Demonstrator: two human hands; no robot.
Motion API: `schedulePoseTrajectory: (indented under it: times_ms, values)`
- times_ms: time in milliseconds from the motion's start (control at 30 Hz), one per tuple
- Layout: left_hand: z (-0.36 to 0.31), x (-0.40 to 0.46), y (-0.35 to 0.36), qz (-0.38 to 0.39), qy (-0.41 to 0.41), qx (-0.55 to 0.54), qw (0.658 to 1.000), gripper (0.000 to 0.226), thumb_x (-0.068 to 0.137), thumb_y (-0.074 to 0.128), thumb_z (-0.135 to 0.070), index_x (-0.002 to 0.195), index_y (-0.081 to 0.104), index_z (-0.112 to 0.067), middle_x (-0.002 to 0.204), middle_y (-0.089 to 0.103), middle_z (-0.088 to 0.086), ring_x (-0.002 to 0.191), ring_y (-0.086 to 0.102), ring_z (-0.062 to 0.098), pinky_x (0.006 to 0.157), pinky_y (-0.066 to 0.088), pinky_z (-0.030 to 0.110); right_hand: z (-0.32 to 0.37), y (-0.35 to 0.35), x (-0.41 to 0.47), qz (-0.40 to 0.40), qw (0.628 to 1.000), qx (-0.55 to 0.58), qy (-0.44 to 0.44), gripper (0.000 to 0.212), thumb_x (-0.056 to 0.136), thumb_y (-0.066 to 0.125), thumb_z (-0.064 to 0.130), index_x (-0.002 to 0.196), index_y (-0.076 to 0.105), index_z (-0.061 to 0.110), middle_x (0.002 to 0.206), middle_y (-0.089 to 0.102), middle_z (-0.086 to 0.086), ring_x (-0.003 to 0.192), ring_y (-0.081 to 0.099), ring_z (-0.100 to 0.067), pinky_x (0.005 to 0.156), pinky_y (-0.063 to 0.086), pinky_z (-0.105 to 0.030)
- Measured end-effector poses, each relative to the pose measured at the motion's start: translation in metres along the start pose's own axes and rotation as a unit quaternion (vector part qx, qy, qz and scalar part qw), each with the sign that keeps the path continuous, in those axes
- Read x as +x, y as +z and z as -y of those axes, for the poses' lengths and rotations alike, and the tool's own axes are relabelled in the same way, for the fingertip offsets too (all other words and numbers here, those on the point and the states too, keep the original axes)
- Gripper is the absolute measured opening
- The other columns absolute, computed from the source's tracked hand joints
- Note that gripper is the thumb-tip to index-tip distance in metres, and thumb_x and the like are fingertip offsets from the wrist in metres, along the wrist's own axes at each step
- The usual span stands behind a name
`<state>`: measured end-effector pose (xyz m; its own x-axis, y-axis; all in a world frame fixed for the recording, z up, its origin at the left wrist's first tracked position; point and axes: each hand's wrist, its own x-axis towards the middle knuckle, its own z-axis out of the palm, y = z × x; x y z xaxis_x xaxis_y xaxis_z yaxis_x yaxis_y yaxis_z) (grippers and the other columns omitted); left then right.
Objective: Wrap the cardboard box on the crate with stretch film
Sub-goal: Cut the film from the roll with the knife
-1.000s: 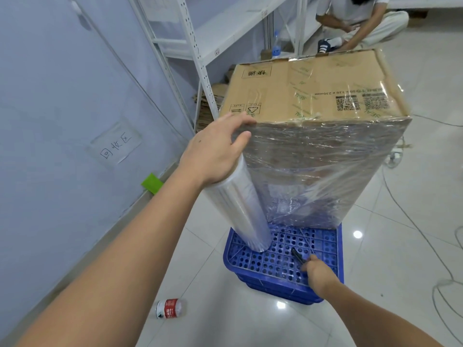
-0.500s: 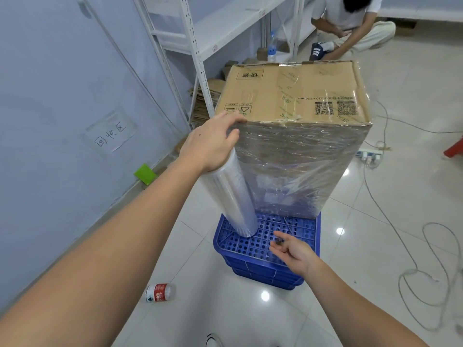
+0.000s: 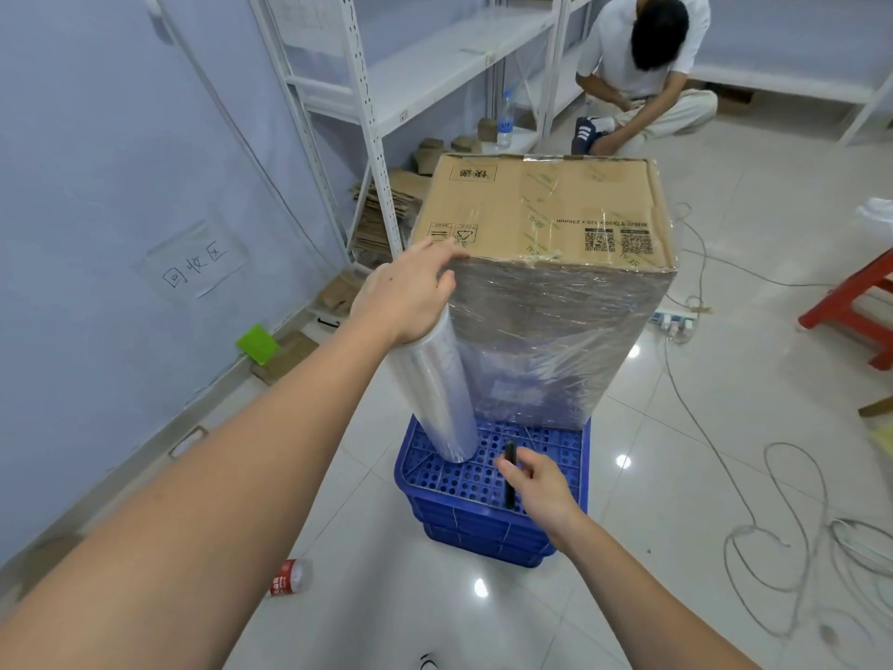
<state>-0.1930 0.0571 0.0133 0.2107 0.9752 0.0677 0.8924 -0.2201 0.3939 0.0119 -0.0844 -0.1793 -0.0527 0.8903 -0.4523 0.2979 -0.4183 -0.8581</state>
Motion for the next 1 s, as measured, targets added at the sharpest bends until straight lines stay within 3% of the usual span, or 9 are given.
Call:
schedulePoseTrajectory:
  times_ms: [67,167,267,367,467,567,667,833,1000]
  values:
    - [-0.001,0.001,-0.001,-0.003,0.0,0.004,1.0,0.044,0.106,0.036,-0.029,0.147,0.045,-0.042,0.165,0.031,-0.015,0.153,0.028,0.013,0.118,0.034,0.052,0.008,0.001,-0.013,-0.007,1.0,0.001,0.012,0.026,0.101,0.055,0.029,0.098,0.065,0.006,0.084,0.061,-0.01,0.08,0.059,-0.022,0.079,0.047,-0.035]
    - [0.003,0.004,-0.004,0.002,0.007,0.004,1.0,0.045,0.105,0.035,-0.029,0.146,0.046,-0.045,0.164,0.033,-0.016,0.151,0.031,0.014,0.116,0.036,0.054,0.02,0.001,-0.037,0.031,0.989,0.138,0.036,0.023,0.105,0.044,0.02,0.113,0.063,0.01,0.092,0.068,-0.012,0.088,0.068,-0.027,0.09,0.056,-0.042]
    - [0.008,0.007,-0.007,0.025,0.015,-0.002,1.0,0.044,0.108,0.032,-0.032,0.148,0.045,-0.047,0.165,0.03,-0.02,0.155,0.02,0.01,0.12,0.029,0.055,0.031,0.004,-0.058,0.061,0.986,0.15,0.035,0.024,0.106,0.041,0.019,0.12,0.058,0.011,0.077,0.059,-0.007,0.065,0.055,-0.021,0.068,0.055,-0.038]
    - [0.014,0.007,-0.012,0.03,0.038,-0.018,0.999,0.041,0.11,0.033,-0.042,0.148,0.047,-0.046,0.164,0.031,-0.019,0.155,0.02,0.008,0.122,0.026,0.053,0.037,0.01,-0.071,0.052,0.991,0.116,0.044,0.018,0.104,0.046,0.022,0.118,0.052,0.013,0.073,0.045,-0.002,0.055,0.037,-0.011,0.051,0.035,-0.028]
    - [0.021,0.006,-0.017,0.035,0.047,-0.031,0.998,0.044,0.105,0.042,-0.057,0.146,0.052,-0.045,0.164,0.031,-0.021,0.154,0.02,0.004,0.12,0.026,0.05,0.043,0.011,-0.078,0.02,0.991,0.127,0.025,0.018,0.102,0.048,0.018,0.119,0.046,0.025,0.078,0.049,-0.005,0.053,0.037,-0.011,0.049,0.032,-0.027]
    - [0.024,0.004,-0.02,0.05,0.065,-0.014,0.997,0.053,0.098,0.052,-0.063,0.147,0.05,-0.044,0.165,0.028,-0.021,0.154,0.017,0.004,0.12,0.026,0.051,0.052,0.007,-0.082,-0.018,0.994,0.11,-0.022,0.017,0.104,0.045,0.023,0.116,0.056,0.029,0.081,0.058,-0.004,0.057,0.045,-0.015,0.05,0.038,-0.029]
    - [0.027,0.003,-0.02,0.062,0.07,0.008,0.996,0.061,0.094,0.054,-0.069,0.15,0.046,-0.045,0.166,0.023,-0.022,0.155,0.013,0.002,0.121,0.027,0.053,0.058,0.002,-0.081,-0.032,0.996,0.062,-0.049,0.021,0.105,0.042,0.031,0.107,0.062,0.038,0.072,0.053,0.002,0.06,0.044,-0.011,0.054,0.038,-0.025]
    - [0.028,0.002,-0.018,0.061,0.069,0.012,0.996,0.066,0.091,0.055,-0.072,0.151,0.044,-0.046,0.167,0.022,-0.023,0.155,0.012,0.002,0.122,0.027,0.052,0.073,0.002,-0.076,-0.045,0.996,0.056,-0.049,0.023,0.098,0.045,0.012,0.111,0.055,0.028,0.068,0.057,0.006,0.062,0.045,-0.015,0.059,0.04,-0.032]
    - [0.03,0.003,-0.013,0.054,0.069,0.007,0.996,0.06,0.093,0.053,-0.067,0.149,0.045,-0.047,0.166,0.022,-0.024,0.155,0.013,0.003,0.122,0.027,0.056,0.095,0.004,-0.08,-0.042,0.991,0.095,-0.086,0.02,0.103,0.045,0.019,0.11,0.062,0.027,0.076,0.061,-0.004,0.065,0.048,-0.018,0.062,0.04,-0.034]
